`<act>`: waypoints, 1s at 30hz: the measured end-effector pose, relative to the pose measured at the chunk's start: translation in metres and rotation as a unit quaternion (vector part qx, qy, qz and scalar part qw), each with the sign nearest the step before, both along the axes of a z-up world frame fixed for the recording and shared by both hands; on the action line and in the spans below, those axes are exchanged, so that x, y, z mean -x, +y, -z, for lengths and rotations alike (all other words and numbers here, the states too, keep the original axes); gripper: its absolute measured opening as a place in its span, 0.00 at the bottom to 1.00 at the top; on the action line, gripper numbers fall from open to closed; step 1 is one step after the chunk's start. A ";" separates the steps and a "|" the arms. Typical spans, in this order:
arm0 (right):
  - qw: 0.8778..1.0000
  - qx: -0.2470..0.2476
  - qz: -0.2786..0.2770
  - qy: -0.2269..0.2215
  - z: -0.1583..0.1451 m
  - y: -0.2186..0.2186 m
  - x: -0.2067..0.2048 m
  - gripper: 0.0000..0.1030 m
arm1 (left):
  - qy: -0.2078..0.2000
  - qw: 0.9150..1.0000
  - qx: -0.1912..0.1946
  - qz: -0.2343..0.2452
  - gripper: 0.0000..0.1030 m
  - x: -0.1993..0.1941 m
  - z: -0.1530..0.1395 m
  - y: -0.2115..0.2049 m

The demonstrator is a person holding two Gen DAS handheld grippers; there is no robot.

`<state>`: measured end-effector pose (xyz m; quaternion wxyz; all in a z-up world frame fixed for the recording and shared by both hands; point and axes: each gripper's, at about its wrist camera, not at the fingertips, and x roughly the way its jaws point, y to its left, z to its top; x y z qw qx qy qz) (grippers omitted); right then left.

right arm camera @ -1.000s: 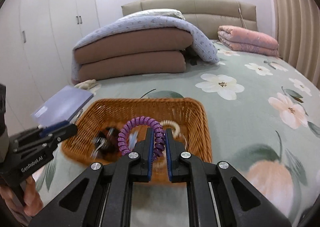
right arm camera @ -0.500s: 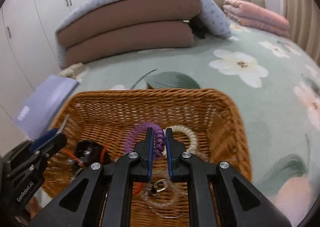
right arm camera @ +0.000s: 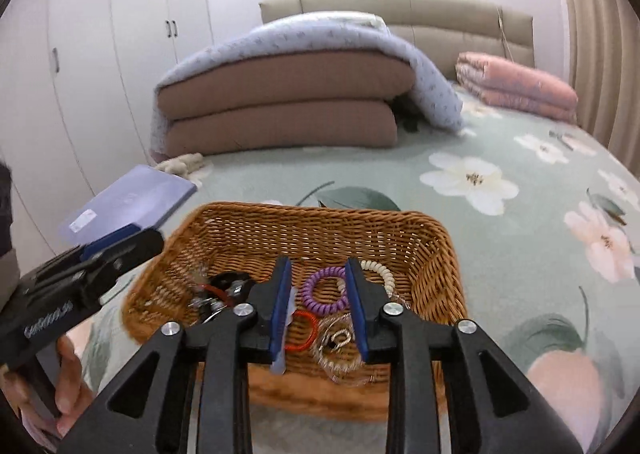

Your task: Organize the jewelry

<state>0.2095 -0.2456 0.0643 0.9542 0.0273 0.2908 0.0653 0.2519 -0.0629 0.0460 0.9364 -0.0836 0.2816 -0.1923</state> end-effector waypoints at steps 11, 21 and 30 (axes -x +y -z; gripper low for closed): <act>0.998 0.000 0.017 -0.063 -0.052 -0.005 0.122 0.77 | -0.094 0.994 -0.051 -0.024 0.71 0.115 -0.073 -0.011; 0.993 0.056 0.051 -0.088 -0.005 0.017 0.208 0.80 | -0.063 0.987 -0.096 -0.108 0.77 0.229 -0.029 0.009; 0.994 0.069 0.057 -0.062 0.025 0.026 0.197 0.81 | -0.032 0.988 -0.109 -0.100 0.77 0.231 0.026 0.012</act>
